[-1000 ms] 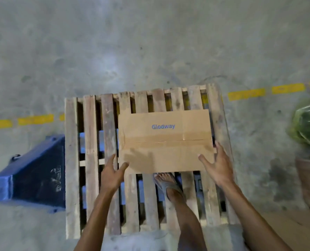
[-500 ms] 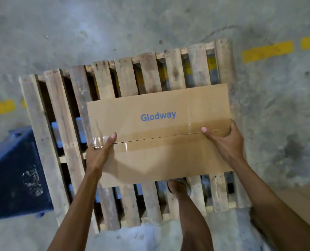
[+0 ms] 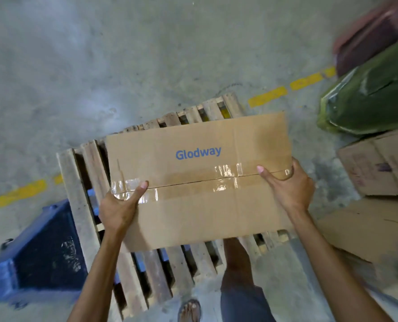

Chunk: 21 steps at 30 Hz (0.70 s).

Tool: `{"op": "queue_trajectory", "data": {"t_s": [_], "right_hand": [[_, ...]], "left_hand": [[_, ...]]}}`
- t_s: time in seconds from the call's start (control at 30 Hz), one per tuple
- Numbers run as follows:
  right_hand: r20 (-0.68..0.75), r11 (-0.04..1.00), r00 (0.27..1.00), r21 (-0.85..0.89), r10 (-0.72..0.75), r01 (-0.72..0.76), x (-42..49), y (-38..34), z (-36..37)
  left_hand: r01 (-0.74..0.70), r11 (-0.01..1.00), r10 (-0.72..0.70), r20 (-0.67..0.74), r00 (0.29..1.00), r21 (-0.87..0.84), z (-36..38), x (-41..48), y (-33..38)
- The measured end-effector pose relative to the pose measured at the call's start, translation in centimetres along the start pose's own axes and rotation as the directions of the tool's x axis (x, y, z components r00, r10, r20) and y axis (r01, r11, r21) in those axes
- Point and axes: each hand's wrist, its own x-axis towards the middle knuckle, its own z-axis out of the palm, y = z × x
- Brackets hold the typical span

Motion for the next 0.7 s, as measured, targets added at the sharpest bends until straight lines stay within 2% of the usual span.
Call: {"op": "queue_trajectory", "data": {"t_s": [0.2, 0.33, 0.47, 0.6, 0.7], "right_hand": [[-0.171, 0.992, 0.983, 0.111, 0.072, -0.053, -17.0, 5.1, -17.6], [-0.275, 0.97, 0.93, 0.078, 0.244, -0.231, -29.4, 11.1, -29.3], [-0.372, 0.927, 0.852, 0.076, 0.368, -0.367, -40.2, 18.3, -38.9], [-0.483, 0.865, 0.724, 0.178, 0.492, -0.469, -50.3, 26.0, -45.9], [-0.512, 0.793, 0.612, 0.296, 0.603, -0.533, -57.5, 31.1, -49.9]], "left_hand": [[-0.189, 0.977, 0.176, 0.128, 0.976, 0.098, -7.5, -16.0, 1.2], [-0.384, 0.92, 0.348, 0.278, 0.895, 0.084, -9.2, -27.5, 1.9], [-0.575, 0.812, 0.478, 0.455, 0.752, 0.097, -8.2, -39.1, 2.7], [-0.691, 0.721, 0.532, 0.599, 0.598, 0.05, -5.9, -49.9, 2.8], [-0.765, 0.644, 0.555, 0.67, 0.494, 0.03, -4.0, -57.9, 1.8]]}}
